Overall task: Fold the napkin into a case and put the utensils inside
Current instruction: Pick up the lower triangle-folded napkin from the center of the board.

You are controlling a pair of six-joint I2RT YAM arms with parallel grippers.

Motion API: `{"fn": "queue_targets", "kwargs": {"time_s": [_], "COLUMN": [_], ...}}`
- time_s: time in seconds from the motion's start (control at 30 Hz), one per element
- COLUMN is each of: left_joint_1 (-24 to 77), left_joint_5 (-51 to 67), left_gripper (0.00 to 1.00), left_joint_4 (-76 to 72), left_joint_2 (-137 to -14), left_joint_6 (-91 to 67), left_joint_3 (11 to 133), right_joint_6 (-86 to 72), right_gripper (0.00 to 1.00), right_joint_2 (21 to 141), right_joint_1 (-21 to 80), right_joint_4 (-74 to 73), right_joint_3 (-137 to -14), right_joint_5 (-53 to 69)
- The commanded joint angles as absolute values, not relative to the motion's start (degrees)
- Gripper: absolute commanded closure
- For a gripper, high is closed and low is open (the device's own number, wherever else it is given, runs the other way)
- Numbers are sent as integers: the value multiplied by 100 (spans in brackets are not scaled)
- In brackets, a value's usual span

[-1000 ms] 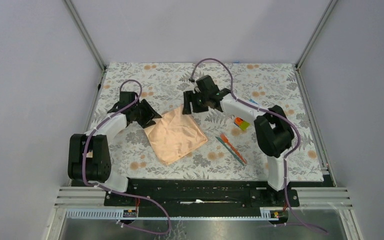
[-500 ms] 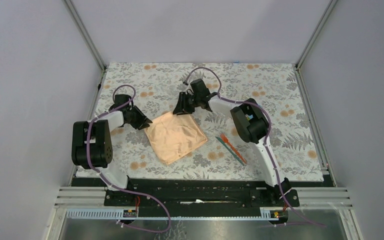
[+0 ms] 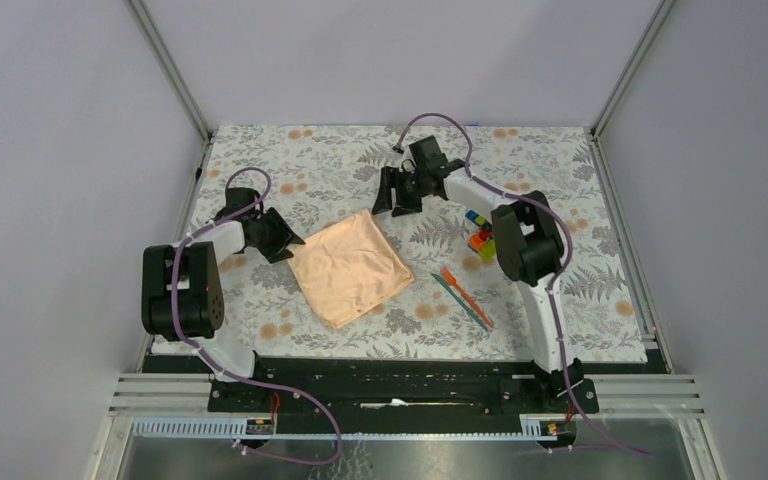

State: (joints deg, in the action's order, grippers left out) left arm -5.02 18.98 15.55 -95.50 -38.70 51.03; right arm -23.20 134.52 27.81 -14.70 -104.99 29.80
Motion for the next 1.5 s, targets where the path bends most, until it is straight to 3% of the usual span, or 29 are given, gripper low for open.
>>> {"fn": "queue_targets", "kwargs": {"time_s": [0.0, 0.3, 0.5, 0.67, 0.87, 0.93, 1.1, 1.13, 1.33, 1.47], "left_joint_1": [-541, -532, -531, -473, -374, -376, -369, -374, -457, -483], "left_joint_5": [2304, 2519, 2377, 2182, 2273, 2279, 1917, 1750, 1316, 1372], "left_gripper": [46, 42, 37, 33, 31, 30, 28, 27, 24, 23], "left_joint_4": [1760, 1414, 1717, 2396, 2820, 2868, 3082, 3125, 3426, 3427], "left_joint_2": [-8978, -9172, -8635, -7867, -7133, -6933, -6584, -6540, -6408, -6335], "left_joint_6": [-3628, -3817, -3624, -3263, -3148, -3163, -3089, -3035, -2763, -2751], "left_joint_3": [5325, 5133, 5139, 5399, 5349, 5298, 5407, 5451, 5639, 5580], "right_joint_6": [-1936, -2602, -2263, -1784, -1573, -1322, -570, -465, -528, -432], "right_gripper": [27, 33, 43, 43, 39, 33, 2, 1, 2, 15], "right_joint_2": [11771, 11030, 10806, 10686, 10339, 10072, 9675, 9684, 10571, 10942], "right_joint_1": [3154, 3384, 3319, 3316, 3538, 3816, 5130, 5437, 6367, 6442], "right_joint_4": [-2146, -695, -883, -1525, -2108, -2325, -2737, -2752, -3653, -3852], "right_joint_3": [-9784, -7303, -6491, -6515, -6796, -7024, -7511, -7541, -8217, -8421], "right_joint_5": [3038, 4151, 3067, 1301, 482, 294, -553, -578, -441, -278]}}
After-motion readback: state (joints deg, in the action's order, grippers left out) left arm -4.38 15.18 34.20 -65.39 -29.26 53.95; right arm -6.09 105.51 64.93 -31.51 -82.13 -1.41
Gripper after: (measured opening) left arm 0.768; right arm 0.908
